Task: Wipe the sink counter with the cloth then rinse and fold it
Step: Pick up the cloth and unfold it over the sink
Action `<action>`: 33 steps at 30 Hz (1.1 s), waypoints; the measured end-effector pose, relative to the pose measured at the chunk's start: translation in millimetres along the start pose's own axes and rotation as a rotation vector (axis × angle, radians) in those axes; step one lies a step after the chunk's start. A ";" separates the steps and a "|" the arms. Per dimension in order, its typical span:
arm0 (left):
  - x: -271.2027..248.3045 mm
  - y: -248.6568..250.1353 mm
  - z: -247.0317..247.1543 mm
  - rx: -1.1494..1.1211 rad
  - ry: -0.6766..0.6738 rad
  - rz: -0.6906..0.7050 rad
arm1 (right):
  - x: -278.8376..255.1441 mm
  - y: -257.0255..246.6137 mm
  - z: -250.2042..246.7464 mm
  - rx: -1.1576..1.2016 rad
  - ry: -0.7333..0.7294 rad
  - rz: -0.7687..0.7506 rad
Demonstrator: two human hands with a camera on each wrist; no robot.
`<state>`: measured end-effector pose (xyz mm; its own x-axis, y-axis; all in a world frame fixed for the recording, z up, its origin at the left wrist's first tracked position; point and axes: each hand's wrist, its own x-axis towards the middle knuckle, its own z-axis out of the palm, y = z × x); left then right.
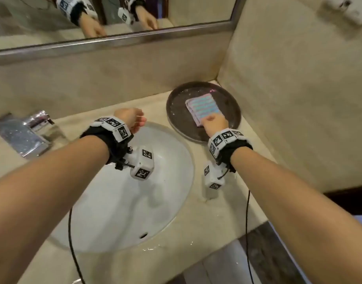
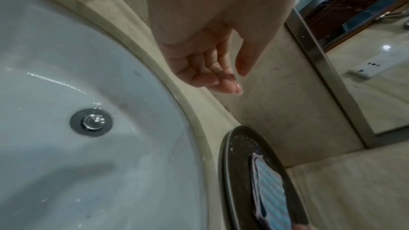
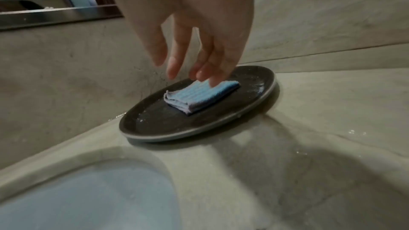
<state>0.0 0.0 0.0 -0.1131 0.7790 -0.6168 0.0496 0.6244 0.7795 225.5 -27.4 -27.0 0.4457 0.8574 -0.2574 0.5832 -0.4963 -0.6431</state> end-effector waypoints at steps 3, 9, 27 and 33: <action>3.5 -11.0 -2.3 0.025 0.017 -0.009 | 3.0 2.8 11.8 -0.081 -0.102 -0.013; 7.4 -24.6 -12.5 0.021 0.044 0.000 | 13.2 6.6 18.7 -0.268 -0.248 0.055; 0.3 -17.2 -39.5 0.035 0.070 0.034 | 15.7 -28.6 2.9 -0.132 0.019 -0.028; -29.8 33.3 -41.0 0.014 0.035 0.149 | 1.7 -91.0 -31.5 0.152 0.090 -0.201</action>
<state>-35.7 -4.8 48.8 -0.1377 0.8607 -0.4902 0.0819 0.5031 0.8604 194.6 14.9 53.9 0.3942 0.9175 -0.0526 0.5603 -0.2853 -0.7776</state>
